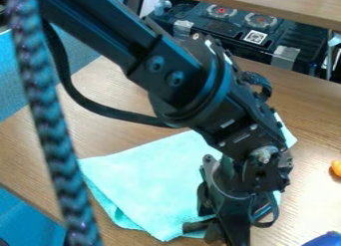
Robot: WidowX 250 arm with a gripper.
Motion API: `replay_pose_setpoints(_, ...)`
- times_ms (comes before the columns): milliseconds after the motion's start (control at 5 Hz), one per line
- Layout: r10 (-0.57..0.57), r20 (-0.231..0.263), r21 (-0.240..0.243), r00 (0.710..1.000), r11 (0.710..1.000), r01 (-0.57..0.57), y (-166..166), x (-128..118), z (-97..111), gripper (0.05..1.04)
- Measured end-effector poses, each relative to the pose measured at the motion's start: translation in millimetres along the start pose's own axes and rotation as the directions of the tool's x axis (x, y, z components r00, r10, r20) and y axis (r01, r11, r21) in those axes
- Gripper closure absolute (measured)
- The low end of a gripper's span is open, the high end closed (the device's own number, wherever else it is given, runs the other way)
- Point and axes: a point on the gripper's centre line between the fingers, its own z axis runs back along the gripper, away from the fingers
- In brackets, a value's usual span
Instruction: Unfold the fabric from the bottom right to the top left
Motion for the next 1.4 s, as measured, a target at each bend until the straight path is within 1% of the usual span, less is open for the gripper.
replay_pose_setpoints(200,0.0,-0.007,0.007,1.0,1.0,0.0,-0.3,0.2,-1.9,0.925)
replay_pose_setpoints(400,-0.018,-0.022,-0.008,1.0,1.0,0.018,-3.0,-2.1,-2.2,1.015)
replay_pose_setpoints(600,-0.04,-0.013,-0.087,0.999,0.995,0.039,0.2,-4.3,2.5,1.027)
replay_pose_setpoints(800,0.003,0.017,-0.152,1.0,0.988,-0.001,18.1,-0.4,14.4,1.028)
replay_pose_setpoints(1000,0.058,-0.004,-0.172,0.998,0.983,-0.058,39.2,2.6,25.0,1.028)
replay_pose_setpoints(1200,0.085,-0.097,-0.153,0.992,0.983,-0.1,67.8,5.7,26.2,1.028)
replay_pose_setpoints(1400,0.094,-0.229,-0.145,0.969,0.981,-0.129,91.1,0.0,17.7,1.028)
